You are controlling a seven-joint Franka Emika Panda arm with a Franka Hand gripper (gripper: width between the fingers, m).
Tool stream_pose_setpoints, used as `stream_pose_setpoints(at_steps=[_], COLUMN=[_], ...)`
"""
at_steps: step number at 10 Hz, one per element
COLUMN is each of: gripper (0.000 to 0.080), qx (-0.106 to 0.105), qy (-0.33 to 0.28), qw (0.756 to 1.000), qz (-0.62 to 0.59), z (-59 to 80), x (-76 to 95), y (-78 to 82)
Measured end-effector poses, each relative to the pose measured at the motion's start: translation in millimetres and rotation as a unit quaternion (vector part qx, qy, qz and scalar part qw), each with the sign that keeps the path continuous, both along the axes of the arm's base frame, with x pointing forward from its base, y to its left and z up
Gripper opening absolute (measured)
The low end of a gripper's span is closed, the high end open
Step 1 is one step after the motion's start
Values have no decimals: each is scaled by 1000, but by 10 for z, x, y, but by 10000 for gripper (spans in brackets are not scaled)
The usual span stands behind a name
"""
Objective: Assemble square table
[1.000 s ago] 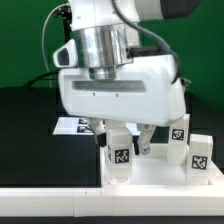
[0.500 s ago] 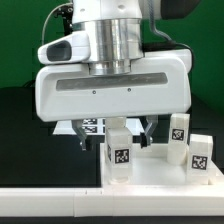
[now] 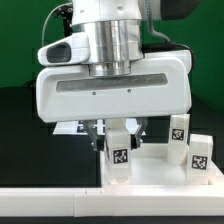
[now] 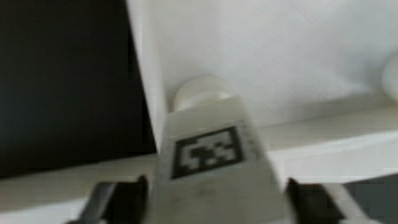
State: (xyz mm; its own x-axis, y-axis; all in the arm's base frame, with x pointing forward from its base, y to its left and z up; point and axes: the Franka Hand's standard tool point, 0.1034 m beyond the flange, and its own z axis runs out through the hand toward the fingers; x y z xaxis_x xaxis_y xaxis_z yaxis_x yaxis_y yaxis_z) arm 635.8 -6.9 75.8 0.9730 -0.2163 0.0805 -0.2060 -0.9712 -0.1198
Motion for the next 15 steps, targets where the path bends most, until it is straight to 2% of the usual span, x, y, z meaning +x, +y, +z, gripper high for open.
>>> stream_pose_setpoints(at_steps=[1,2,4,5,7,8,10,12,13,14,15], gripper=[282,282,282,282,282,282,285,285,377,512,512], qx=[3,6,15,24,45,58,101,100,93,81,65], qy=[3,5,17,25,45,49,55,55,49,39,30], qw=[1000,999,984,966,913,871,785,793,821,863,913], qz=[-30,-54,-179,-258,-403,-485,-609,-599,-561,-497,-401], z=[0,1,-2,-5,-10,-21,-27,-28,-34,-37,-43], x=[0,2,2,1,-13,-18,-38,-39,-42,-39,-35], y=[-2,0,-8,-14,7,36,28,28,38,75,118])
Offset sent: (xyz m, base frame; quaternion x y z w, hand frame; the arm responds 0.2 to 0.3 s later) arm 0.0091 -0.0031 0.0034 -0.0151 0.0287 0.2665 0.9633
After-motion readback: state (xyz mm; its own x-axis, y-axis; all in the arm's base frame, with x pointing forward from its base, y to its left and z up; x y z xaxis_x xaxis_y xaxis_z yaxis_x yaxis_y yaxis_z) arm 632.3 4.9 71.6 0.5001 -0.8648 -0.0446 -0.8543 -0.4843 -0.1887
